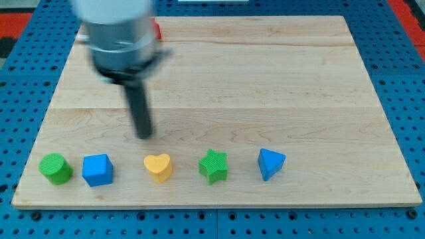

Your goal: Move red circle along with the yellow hexagon to the centre of the board

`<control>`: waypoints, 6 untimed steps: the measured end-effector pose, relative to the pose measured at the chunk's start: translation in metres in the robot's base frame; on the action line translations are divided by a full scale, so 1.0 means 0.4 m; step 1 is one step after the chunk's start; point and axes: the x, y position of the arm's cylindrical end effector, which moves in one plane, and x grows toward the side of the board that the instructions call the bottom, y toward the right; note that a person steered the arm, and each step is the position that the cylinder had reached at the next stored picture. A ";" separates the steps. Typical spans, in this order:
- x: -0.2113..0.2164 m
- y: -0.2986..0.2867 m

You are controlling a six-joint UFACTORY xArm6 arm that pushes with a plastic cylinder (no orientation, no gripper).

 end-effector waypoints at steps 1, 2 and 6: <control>-0.196 -0.204; -0.409 -0.298; -0.363 0.087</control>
